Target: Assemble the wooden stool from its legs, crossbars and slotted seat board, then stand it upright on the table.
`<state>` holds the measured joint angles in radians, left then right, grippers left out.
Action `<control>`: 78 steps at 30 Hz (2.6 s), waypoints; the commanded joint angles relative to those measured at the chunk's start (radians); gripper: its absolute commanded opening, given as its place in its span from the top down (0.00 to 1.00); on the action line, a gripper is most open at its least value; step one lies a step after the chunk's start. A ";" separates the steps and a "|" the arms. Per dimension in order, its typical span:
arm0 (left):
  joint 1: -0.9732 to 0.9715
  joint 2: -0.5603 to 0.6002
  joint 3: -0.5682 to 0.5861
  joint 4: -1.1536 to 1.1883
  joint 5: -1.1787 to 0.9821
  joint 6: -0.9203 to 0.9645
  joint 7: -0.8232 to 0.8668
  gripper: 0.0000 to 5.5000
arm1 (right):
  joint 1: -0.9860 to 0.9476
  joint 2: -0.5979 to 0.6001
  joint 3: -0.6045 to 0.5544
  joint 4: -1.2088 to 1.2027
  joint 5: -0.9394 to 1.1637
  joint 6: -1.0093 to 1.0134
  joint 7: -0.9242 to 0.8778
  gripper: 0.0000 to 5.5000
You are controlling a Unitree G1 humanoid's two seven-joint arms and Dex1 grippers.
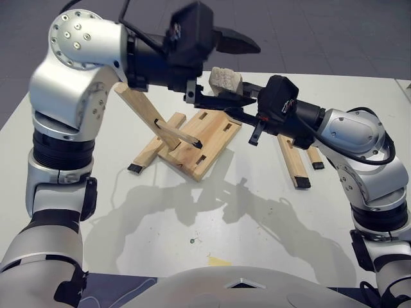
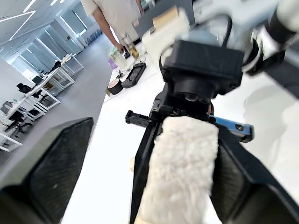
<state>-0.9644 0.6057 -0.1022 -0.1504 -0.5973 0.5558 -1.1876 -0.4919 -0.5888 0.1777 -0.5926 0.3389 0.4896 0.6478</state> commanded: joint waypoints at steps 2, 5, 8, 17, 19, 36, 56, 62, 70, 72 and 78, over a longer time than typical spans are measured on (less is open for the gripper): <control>-0.066 0.037 0.165 0.018 -0.192 0.167 0.021 0.18 | 0.031 0.022 0.012 -0.001 -0.010 0.001 -0.006 0.81; -0.075 0.035 0.219 0.003 -0.275 0.229 0.048 0.09 | 0.036 0.042 0.010 -0.001 -0.017 0.000 -0.023 0.81; -0.108 0.016 0.292 0.028 -0.346 0.266 0.139 0.02 | 0.039 0.066 -0.001 0.006 -0.026 -0.004 -0.051 0.81; -0.005 -0.001 0.370 0.193 0.105 0.002 0.802 0.02 | 0.002 0.316 -0.312 0.073 0.083 -0.041 -0.376 0.81; 0.120 0.033 0.324 0.188 0.218 -0.036 0.827 0.02 | 0.009 0.332 -0.348 0.074 0.082 -0.050 -0.420 0.81; 0.581 -0.058 0.157 -0.096 0.221 -0.007 0.677 0.02 | 0.020 0.323 -0.395 0.078 0.078 -0.068 -0.487 0.81; 0.500 0.102 0.412 -0.341 -0.747 0.552 0.431 0.02 | 0.023 0.287 -0.436 0.128 0.077 -0.099 -0.466 0.81; 0.661 0.185 0.243 -0.527 -0.514 0.452 0.386 0.02 | 0.035 0.290 -0.426 0.140 0.075 -0.111 -0.461 0.81; 0.774 0.093 0.105 -0.588 -0.324 0.324 0.493 0.05 | 0.037 0.283 -0.412 0.149 0.065 -0.116 -0.459 0.81; 0.798 0.083 0.097 -0.587 -0.314 0.312 0.505 0.10 | 0.034 0.282 -0.408 0.155 0.064 -0.119 -0.456 0.81; 0.818 0.004 0.057 -0.556 -0.269 0.257 0.565 0.28 | 0.044 0.282 -0.401 0.157 0.058 -0.125 -0.455 0.81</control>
<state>-0.1481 0.6431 -0.0235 -0.7203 -0.8954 0.8343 -0.6583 -0.4560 -0.2997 -0.2262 -0.4348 0.4043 0.3743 0.1885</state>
